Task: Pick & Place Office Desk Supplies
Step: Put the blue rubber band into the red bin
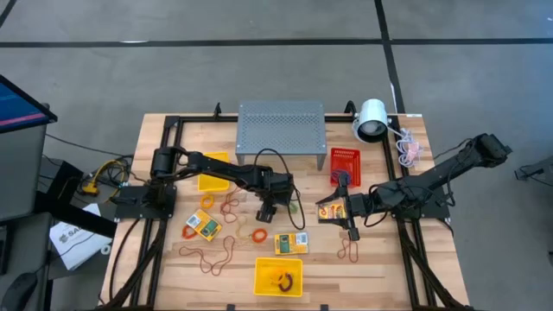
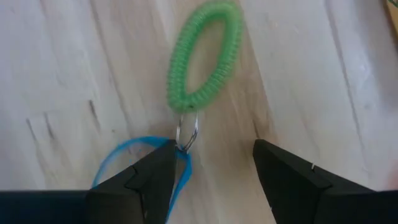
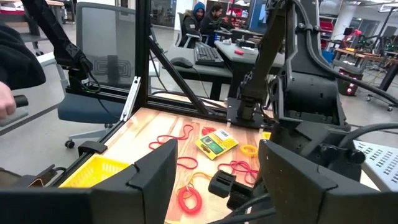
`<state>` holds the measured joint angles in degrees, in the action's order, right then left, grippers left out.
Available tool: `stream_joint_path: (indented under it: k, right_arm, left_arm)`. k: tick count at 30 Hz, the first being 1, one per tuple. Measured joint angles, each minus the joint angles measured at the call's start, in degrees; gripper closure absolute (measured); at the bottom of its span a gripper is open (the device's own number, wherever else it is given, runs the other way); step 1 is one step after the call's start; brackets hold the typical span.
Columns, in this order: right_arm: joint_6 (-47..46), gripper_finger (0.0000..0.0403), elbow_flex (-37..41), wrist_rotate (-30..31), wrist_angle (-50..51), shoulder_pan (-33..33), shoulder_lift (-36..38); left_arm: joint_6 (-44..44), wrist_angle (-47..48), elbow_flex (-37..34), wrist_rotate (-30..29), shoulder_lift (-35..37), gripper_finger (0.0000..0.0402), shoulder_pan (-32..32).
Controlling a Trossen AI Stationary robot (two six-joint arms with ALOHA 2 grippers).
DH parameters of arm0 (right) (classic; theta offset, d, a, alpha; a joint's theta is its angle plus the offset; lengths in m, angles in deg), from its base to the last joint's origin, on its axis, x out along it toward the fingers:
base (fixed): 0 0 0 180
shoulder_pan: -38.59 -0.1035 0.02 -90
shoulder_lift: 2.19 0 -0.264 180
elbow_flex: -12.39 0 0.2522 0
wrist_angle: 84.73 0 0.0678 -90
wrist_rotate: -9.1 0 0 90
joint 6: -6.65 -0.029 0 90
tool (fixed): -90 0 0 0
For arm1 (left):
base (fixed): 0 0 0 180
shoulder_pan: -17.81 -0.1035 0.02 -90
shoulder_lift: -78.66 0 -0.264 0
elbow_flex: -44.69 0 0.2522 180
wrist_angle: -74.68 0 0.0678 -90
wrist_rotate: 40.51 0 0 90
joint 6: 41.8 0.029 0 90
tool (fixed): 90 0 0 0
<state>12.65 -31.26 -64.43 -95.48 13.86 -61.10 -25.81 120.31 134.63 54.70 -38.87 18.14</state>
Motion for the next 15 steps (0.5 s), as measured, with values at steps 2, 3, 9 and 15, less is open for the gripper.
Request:
stream_joint_path:
  k: [2, 3, 9, 15]
  right_arm:
    - [0.0, 0.0182, 0.0, 0.0, 0.0, 0.0, 0.0]
    - [0.0, 0.0182, 0.0, 0.0, 0.0, 0.0, 0.0]
    - [-0.01, 0.0182, 0.0, -0.02, 0.0, 0.0, 0.0]
    - [-0.02, 0.0182, 0.0, -0.02, -0.02, 0.0, 0.0]
  left_arm:
    - [-0.05, 1.17, -0.02, 0.25, 0.06, 0.0196, 0.57]
    - [-0.15, 1.5, -0.02, 0.25, 0.08, 0.0198, 0.91]
    - [-0.58, 3.2, -0.14, 1.12, 0.71, 0.0203, 3.08]
    - [-1.62, 4.04, -0.59, 4.81, 4.32, 0.0204, 4.42]
